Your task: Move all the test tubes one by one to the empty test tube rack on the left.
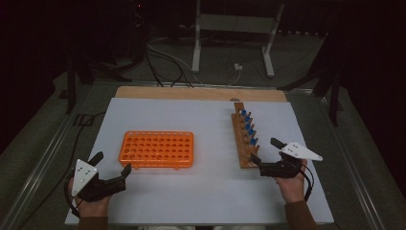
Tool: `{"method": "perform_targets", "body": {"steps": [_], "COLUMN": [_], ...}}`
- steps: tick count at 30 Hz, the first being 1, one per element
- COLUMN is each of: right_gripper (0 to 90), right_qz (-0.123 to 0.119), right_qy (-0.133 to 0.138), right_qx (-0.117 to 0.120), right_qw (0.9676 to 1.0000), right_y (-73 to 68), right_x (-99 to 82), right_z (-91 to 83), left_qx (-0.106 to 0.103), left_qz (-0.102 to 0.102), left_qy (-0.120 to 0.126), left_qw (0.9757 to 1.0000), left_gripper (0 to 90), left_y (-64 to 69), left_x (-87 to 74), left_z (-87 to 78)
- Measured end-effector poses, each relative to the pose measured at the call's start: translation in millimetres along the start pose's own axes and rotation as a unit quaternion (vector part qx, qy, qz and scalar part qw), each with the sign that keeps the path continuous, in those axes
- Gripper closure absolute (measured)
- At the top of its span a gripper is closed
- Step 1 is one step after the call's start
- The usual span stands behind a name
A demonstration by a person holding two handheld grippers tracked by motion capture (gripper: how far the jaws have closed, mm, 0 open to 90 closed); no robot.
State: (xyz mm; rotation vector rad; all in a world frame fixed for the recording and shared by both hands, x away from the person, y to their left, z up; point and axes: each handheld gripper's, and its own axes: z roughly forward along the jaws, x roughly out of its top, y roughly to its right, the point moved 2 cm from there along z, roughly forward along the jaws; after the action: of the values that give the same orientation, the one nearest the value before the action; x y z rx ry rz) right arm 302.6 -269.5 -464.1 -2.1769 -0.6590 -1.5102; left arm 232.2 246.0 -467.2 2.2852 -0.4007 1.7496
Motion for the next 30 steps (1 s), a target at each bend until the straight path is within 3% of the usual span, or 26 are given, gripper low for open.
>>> {"method": "perform_targets", "body": {"steps": [4, 5, 9, 12, 13, 16, 22, 30], "right_gripper": [4.0, 8.6, 16.9, 33.9, 33.9, 49.7, 74.7, 76.1], "right_qz": [0.014, 0.018, 0.010, 0.005, 0.005, 0.004, -0.027, -0.029], "right_qy": [-0.031, -0.038, -0.041, -0.058, -0.058, -0.055, -0.059, -0.062], "right_qx": [-0.004, 0.006, 0.014, -0.010, -0.010, -0.009, -0.017, -0.022], "right_qw": [0.9994, 0.9991, 0.9990, 0.9982, 0.9982, 0.9984, 0.9978, 0.9974], "right_y": [1.7, 3.0, 2.8, 4.4, 4.4, 4.4, -1.0, -1.6], "right_x": [-1.6, -2.1, -1.3, -0.8, -0.8, -1.5, -2.5, -2.0], "right_z": [7.7, 11.0, 14.8, 22.9, 22.9, 26.8, 33.0, 37.0], "left_qx": [0.001, 0.001, 0.001, 0.002, 0.003, 0.003, 0.003, 0.000], "left_qz": [-0.006, -0.007, -0.011, -0.011, -0.011, -0.012, -0.016, -0.015], "left_qy": [0.000, -0.001, -0.001, -0.004, -0.005, -0.005, -0.005, -0.008], "left_qw": [1.0000, 1.0000, 0.9999, 0.9999, 0.9999, 0.9999, 0.9999, 0.9998], "left_gripper": [1.5, 1.5, 1.5, 1.5, 1.5, 1.5, 1.5, 1.5], "left_y": [-1.5, -2.0, -3.0, -3.1, -3.0, -3.2, -4.2, -3.6], "left_x": [-0.6, -0.8, -1.4, -1.9, -2.1, -2.5, -3.0, -3.7], "left_z": [-0.1, 0.0, 0.4, 1.0, 1.3, 1.9, 2.1, 3.4]}}
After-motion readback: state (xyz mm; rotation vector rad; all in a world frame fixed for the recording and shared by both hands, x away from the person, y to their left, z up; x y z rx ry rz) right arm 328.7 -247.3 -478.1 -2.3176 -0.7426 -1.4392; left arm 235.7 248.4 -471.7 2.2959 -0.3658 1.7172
